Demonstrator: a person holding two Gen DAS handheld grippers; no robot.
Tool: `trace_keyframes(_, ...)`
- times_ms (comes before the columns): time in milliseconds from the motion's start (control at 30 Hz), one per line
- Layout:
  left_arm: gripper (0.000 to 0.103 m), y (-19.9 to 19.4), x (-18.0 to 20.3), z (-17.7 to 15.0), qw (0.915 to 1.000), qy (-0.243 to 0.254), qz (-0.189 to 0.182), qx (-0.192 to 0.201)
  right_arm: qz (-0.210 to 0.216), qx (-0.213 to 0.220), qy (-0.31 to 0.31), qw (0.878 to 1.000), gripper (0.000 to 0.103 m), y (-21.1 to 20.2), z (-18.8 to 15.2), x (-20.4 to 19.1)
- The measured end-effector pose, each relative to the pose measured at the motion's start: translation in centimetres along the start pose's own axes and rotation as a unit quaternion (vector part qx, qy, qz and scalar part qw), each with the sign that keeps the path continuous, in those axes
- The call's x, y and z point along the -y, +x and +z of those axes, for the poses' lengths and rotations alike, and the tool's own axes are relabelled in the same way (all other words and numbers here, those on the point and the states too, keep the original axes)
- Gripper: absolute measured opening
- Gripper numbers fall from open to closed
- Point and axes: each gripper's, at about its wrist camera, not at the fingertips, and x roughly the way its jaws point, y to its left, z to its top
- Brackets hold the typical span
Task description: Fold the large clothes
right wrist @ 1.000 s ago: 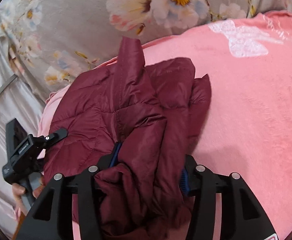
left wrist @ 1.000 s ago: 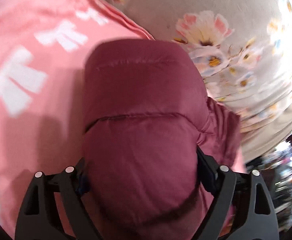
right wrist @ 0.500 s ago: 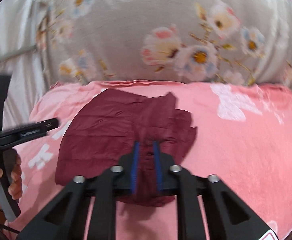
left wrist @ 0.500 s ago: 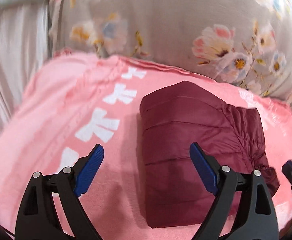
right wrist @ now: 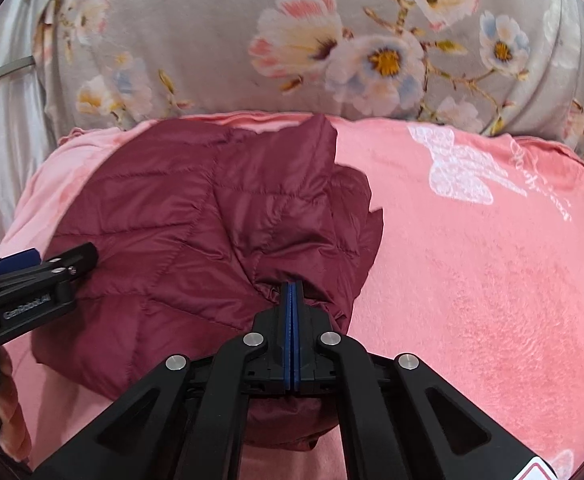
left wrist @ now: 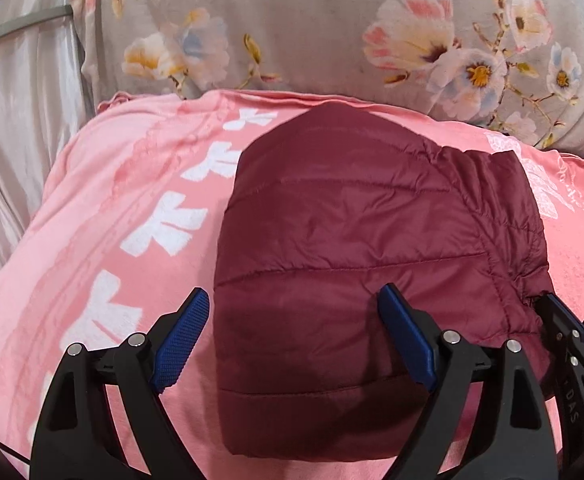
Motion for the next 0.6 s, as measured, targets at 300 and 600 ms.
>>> trace_keyframes(300, 0.085, 1.4, 0.8, -1.2, 1.0000, 0.000, 0.006, 0.008, 0.008, -0.036, 0.025, 0.999, 0.000, 2.7, -0.7, 0.9)
trace_keyframes(600, 0.086, 2.4, 0.9, -2.2, 0.9998, -0.008, 0.007, 0.016, 0.009, -0.057, 0.029, 0.998, 0.000, 3.8, -0.7, 1.0)
